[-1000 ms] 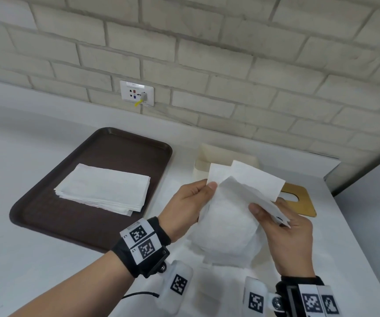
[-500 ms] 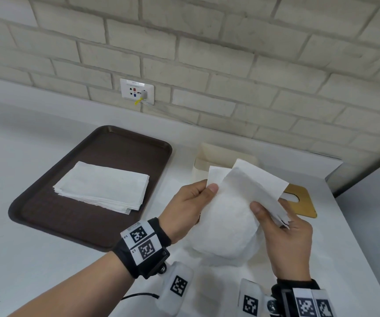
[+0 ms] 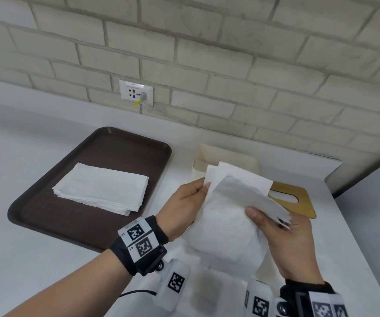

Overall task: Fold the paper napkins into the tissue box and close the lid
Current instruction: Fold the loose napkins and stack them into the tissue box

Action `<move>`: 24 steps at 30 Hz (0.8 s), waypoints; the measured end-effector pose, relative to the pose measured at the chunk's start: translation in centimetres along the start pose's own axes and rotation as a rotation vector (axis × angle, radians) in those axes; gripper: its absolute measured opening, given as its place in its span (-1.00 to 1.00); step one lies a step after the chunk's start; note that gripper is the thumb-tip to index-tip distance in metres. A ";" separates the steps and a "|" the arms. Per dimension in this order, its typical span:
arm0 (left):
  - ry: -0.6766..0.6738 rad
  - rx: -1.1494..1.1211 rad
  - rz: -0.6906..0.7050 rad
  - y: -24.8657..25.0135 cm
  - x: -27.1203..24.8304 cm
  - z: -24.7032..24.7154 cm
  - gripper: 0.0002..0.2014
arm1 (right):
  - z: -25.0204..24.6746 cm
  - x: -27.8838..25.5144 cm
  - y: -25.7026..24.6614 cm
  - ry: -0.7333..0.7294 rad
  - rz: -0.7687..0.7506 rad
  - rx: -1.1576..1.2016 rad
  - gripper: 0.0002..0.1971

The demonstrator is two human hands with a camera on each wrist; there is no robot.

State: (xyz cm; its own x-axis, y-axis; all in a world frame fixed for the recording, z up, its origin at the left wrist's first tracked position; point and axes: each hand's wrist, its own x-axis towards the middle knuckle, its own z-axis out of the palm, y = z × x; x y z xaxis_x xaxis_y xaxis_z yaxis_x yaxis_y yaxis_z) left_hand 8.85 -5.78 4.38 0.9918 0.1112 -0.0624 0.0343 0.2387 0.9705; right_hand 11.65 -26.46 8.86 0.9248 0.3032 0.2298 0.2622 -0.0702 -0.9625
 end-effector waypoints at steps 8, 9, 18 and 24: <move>0.012 -0.146 -0.060 -0.4 -0.4 0.3 -0.66 | 0.2 0.1 0.5 -0.027 0.069 -0.126 -0.86; 0.000 -0.146 -0.062 -0.5 -0.5 0.4 -0.65 | 0.2 0.1 0.5 -0.028 0.074 -0.136 -0.86; -0.080 -0.230 -0.049 0.7 -1.4 1.2 -0.43 | 0.4 -0.2 0.7 -0.053 0.028 -0.204 -0.79; -0.056 -0.221 -0.048 0.0 -1.0 1.2 -0.53 | 0.2 -0.5 0.9 -0.007 -0.021 -0.254 -0.71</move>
State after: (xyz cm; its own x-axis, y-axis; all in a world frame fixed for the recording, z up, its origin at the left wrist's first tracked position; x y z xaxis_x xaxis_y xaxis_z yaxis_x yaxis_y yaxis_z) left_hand 8.04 -7.07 4.73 0.9952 0.0425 -0.0886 0.0602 0.4490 0.8915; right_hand 11.41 -26.47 7.83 0.9168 0.3139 0.2470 0.3427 -0.3006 -0.8901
